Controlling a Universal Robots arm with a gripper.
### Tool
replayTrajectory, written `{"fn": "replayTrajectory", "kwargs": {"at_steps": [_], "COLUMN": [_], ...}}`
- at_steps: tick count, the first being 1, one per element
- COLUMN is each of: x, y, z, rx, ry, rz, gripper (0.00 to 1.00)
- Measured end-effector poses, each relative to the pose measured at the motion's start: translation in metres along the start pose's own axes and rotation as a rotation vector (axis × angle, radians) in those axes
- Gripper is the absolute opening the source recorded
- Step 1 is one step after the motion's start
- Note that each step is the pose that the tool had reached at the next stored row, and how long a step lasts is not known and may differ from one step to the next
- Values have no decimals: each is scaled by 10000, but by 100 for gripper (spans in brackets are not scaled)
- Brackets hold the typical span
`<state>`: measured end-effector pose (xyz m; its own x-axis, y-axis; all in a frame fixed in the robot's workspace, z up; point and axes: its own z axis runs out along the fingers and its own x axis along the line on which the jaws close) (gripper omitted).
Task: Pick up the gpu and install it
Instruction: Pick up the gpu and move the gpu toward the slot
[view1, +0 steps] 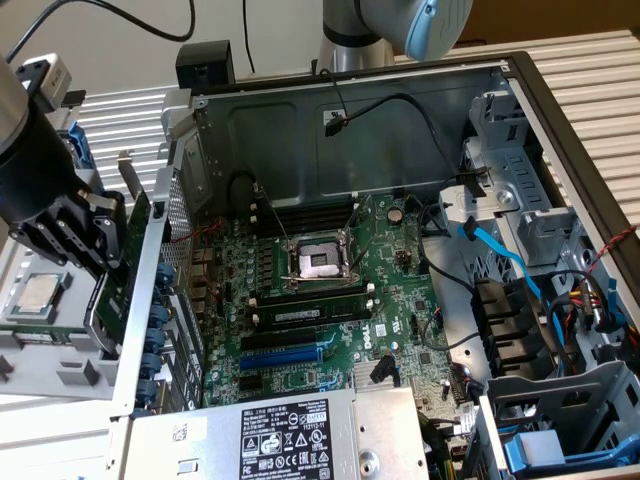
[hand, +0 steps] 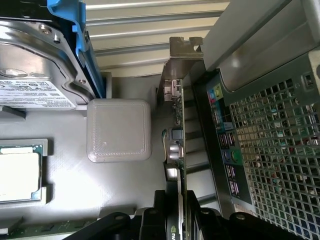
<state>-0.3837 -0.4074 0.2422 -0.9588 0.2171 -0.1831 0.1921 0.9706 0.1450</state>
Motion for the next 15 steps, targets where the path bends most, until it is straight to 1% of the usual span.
{"fn": "replayTrajectory", "kwargs": {"at_steps": [3, 5, 8, 13, 15], "x": [7, 15, 25, 38, 40], "y": [2, 1, -2, -4, -8], "z": [-31, -47, -52, -69, -84], "rx": [-19, -50, -120, -159, -194], "ry": [6, 9, 22, 30, 36], "rz": [4, 9, 25, 33, 42], "gripper": [27, 27, 27, 27, 27]}}
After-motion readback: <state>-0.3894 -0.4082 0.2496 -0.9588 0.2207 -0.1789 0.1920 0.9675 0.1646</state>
